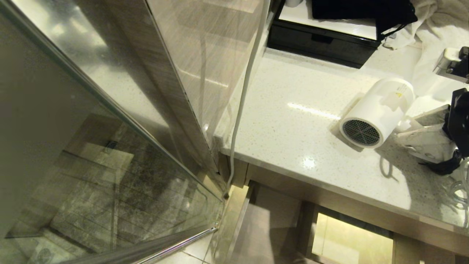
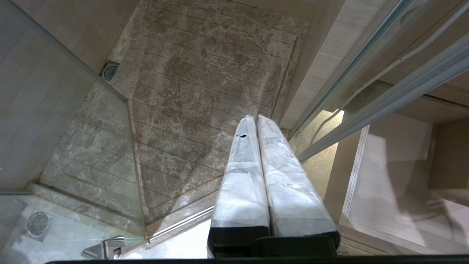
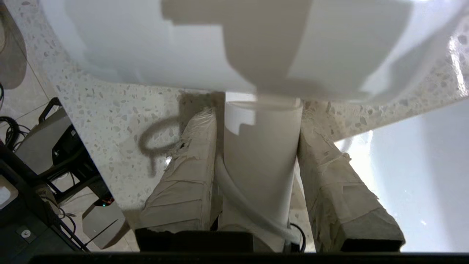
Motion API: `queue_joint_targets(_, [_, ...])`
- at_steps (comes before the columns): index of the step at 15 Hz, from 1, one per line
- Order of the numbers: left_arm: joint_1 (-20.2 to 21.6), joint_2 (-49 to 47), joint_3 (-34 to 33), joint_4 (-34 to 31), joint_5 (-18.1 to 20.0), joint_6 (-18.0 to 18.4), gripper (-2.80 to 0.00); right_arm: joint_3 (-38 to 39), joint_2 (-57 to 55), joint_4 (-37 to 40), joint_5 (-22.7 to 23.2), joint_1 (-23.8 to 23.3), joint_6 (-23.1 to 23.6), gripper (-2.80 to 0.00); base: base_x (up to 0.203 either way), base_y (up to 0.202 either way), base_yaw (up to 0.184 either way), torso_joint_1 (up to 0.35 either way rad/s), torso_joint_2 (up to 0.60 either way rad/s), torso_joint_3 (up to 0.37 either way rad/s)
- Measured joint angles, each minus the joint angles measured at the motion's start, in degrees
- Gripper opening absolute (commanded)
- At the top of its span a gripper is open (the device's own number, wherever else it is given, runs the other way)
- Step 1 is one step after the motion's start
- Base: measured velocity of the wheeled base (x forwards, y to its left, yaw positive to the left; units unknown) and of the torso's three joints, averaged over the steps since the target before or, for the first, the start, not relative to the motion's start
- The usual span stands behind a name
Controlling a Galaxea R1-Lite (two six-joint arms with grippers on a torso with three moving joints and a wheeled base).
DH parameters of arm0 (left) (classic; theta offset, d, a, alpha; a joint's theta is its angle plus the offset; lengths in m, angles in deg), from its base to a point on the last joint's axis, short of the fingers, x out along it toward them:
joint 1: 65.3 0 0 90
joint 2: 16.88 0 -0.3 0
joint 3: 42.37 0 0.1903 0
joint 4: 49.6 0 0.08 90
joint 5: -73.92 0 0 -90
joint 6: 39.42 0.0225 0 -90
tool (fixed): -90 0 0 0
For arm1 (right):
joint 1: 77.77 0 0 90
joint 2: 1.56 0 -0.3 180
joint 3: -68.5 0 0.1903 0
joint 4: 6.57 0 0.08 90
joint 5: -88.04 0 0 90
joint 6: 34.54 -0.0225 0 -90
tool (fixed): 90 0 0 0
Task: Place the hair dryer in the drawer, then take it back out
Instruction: Pick up the hairdryer, then put it into the drawer
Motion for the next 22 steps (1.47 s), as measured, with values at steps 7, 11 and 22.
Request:
queue_joint_targets(7, [0.0,0.0,0.0,0.0,0.02,0.0,-2.8,0.07,5.4,3.38,0.1,-2.61,-0.18,-2.8,0.0,0.0,0.0,0.0,0.0,0.0])
queue_joint_targets(11, [0.0,0.0,0.0,0.0,-0.01,-0.01,-2.8,-0.27,7.77,5.13,0.15,-4.71,-0.78,-2.8,0.0,0.0,0.0,0.0,0.0,0.0])
queue_joint_targets(22, [0.0,0.0,0.0,-0.01,0.02,0.0,-2.8,-0.52,14.36,6.17,-1.15,-10.24,-7.63,-2.8,0.0,0.0,0.0,0.0,0.0,0.0])
